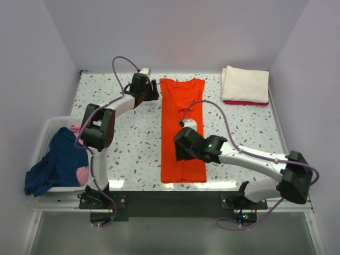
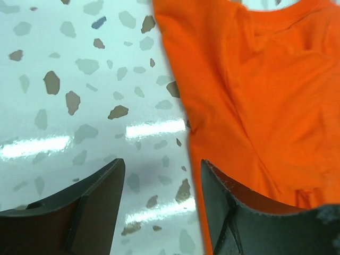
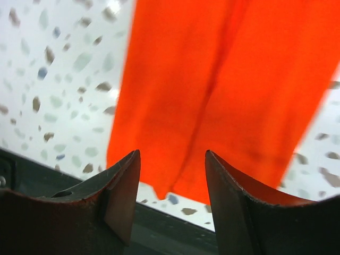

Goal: Fold and stack the t-shirts
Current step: Fold the tshirt

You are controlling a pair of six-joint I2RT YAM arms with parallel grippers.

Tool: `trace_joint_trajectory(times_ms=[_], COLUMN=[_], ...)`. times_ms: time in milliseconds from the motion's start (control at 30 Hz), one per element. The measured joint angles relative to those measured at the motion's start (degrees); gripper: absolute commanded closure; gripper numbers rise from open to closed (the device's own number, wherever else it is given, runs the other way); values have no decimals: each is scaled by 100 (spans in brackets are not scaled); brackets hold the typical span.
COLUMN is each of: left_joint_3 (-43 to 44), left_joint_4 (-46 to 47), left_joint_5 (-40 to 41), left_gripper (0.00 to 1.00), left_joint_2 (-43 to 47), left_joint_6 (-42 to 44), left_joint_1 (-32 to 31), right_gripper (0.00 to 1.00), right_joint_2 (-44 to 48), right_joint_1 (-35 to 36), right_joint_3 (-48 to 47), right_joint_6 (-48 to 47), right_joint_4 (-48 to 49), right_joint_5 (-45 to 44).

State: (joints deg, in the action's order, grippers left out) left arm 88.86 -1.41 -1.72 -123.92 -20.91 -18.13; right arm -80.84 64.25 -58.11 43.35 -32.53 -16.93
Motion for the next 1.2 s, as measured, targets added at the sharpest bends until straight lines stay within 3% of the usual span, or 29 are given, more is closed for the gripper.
trace_joint_trajectory(times_ms=[167, 333, 567, 900, 1200], left_joint_3=[-1270, -3060, -5038, -5893, -6192], left_joint_4=[96, 83, -352, -723, -1045], left_joint_5=[-98, -208, -293, -566, -669], left_gripper=[43, 44, 47, 48, 48], left_joint_2=[1386, 2852, 4113, 5163, 5475], left_joint_6=[-640, -1327, -2015, -2459, -2778], left_joint_1=[13, -105, -1174, -1840, -2406], right_gripper=[46, 49, 56, 55, 57], right_joint_2=[1290, 1943, 2103, 2291, 2415], right_joint_1=[-1189, -1711, -2065, -2087, -2085], right_joint_3=[798, 1425, 2282, 3171, 2889], right_joint_6=[81, 153, 372, 767, 669], right_joint_4=[-151, -396, -431, -162, -374], right_joint_5=[125, 297, 813, 1665, 1602])
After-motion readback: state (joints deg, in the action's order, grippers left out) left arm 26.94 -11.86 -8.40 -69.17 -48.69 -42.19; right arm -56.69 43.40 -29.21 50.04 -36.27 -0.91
